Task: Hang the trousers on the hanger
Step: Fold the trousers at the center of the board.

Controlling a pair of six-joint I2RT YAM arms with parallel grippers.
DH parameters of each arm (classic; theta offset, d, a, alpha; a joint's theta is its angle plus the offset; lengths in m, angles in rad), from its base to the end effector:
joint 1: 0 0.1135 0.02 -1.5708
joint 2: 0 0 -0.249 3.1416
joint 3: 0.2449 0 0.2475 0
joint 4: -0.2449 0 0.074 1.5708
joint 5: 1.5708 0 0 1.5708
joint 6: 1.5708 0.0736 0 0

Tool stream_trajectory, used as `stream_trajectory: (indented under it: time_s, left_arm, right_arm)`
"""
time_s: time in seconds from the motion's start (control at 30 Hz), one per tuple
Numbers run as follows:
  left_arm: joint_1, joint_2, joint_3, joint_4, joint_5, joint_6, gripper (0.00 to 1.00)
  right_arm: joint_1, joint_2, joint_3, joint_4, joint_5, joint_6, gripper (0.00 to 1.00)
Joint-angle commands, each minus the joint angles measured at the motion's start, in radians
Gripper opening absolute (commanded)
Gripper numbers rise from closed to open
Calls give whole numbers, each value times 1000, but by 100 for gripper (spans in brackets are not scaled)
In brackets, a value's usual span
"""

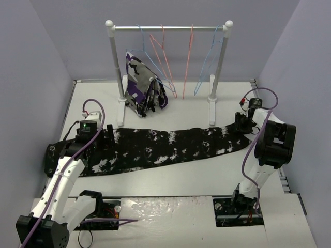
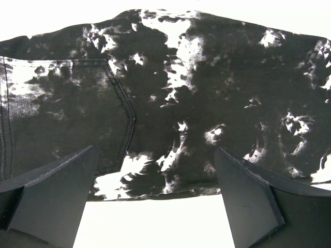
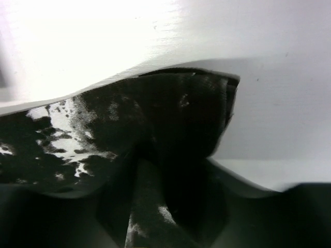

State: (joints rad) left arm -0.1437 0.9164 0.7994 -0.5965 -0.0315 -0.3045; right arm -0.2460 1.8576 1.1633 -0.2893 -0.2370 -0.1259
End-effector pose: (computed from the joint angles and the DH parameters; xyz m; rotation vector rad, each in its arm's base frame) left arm 0.2235 -0.0300 0.2461 -0.2005 2.2829 -0.1975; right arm 0.3863 -0.0792 0.1236 0.0607 2.5198 0.1539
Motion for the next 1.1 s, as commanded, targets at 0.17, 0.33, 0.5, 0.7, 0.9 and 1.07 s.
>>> stream_trajectory:
  time_s: [0.17, 0.33, 0.5, 0.7, 0.9, 1.07]
  left_arm:
    - [-7, -13, 41, 18, -13, 7, 94]
    - [-7, 11, 41, 17, -2, -14, 94]
    - [-5, 70, 85, -20, -18, -68, 94]
    - [-6, 48, 168, -91, 11, -110, 94]
    - [-7, 0, 259, -192, -27, -131, 94]
    - [-6, -36, 342, -302, -64, -132, 94]
  right_arm:
    - [5, -61, 91, -155, -12, 29, 0]
    - [2, -155, 226, -221, 74, 113, 0]
    - [-38, -294, 362, -347, 222, 238, 0]
    - [-144, -377, 484, -423, 342, 245, 0]
    - [-140, -339, 637, -483, 436, 244, 0]
    - [-52, -292, 752, -514, 360, 240, 0]
